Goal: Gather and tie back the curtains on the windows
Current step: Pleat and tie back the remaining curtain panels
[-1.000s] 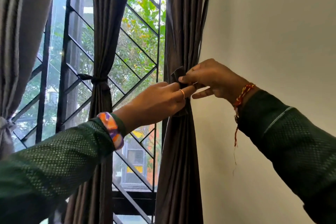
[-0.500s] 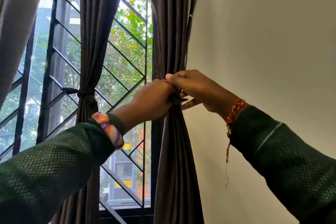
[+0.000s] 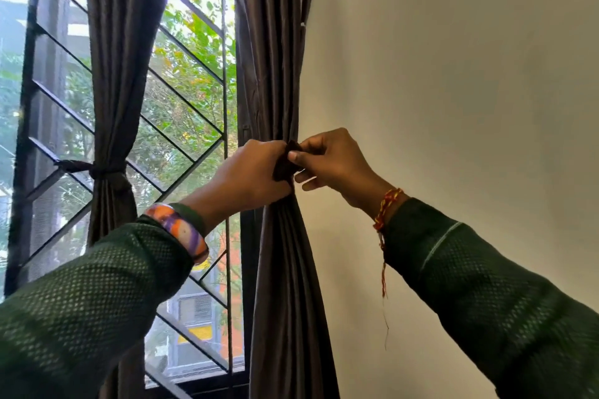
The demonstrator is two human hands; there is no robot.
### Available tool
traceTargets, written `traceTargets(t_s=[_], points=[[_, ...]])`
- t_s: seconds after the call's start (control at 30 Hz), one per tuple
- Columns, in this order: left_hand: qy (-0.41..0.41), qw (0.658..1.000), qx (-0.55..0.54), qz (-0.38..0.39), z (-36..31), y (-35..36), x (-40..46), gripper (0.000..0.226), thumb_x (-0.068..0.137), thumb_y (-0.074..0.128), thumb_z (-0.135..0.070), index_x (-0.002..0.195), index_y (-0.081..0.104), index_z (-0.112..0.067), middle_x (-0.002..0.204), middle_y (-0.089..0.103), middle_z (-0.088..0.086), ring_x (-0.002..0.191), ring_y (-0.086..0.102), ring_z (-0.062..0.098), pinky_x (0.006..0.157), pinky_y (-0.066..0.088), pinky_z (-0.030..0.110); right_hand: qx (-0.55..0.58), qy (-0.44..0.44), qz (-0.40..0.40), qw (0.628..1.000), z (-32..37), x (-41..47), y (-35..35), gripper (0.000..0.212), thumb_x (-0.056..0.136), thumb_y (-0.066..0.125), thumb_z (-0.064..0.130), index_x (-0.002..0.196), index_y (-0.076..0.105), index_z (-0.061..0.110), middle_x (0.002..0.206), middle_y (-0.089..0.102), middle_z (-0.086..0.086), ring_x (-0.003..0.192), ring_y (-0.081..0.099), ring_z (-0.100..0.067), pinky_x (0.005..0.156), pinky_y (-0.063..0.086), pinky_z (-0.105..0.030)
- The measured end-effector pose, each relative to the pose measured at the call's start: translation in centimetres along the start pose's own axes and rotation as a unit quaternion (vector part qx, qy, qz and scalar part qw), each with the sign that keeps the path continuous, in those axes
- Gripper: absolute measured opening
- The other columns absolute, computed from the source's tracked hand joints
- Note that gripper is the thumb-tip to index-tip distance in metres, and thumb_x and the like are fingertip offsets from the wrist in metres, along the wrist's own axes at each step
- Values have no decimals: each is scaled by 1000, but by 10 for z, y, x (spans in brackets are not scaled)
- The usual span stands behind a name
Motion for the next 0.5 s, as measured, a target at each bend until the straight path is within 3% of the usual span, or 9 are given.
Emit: traceTargets(t_s=[0.13, 0.23, 0.37, 0.5], points=[[12, 971, 235, -40, -9, 8, 1, 23, 73, 60, -18, 94, 58, -10, 86, 67, 12, 84, 63, 37, 62, 41, 33, 68, 83, 20, 994, -8, 0, 1, 18, 90, 58, 5, 103, 63, -7, 83, 66, -17, 57, 61, -15, 50, 55, -22], [118, 902, 399, -111, -21, 13, -7, 14, 62, 65, -16, 71, 55, -14, 53, 61, 4, 53, 58, 27, 52, 39, 27, 116, 134, 37, 983, -10, 1, 0, 15, 92, 55, 5, 102, 63, -4, 71, 61, -8, 57, 59, -14, 48, 54, -21], [195, 848, 457, -185, -24, 15, -15, 16, 77, 48, -12, 92, 50, -15, 53, 52, -2, 53, 51, 23, 53, 35, 27, 142, 180, 25, 973, -13, 4, -3, 11, 91, 58, 11, 92, 63, 1, 69, 60, -7, 58, 57, -14, 52, 55, -23], [235, 815, 486, -212, -24, 13, -16, 13, 78, 53, -8, 69, 54, -17, 53, 51, 0, 53, 50, 22, 53, 33, 27, 159, 199, 19, 967, -15, 6, 0, 8, 87, 64, 12, 85, 61, 4, 66, 58, -7, 56, 57, -13, 51, 55, -22]])
Point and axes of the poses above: each hand's wrist, its own x-axis towards the middle knuckle, its own y-axis out of the palm, z = x × y, the point moved 4 cm from there along x, towards the middle knuckle
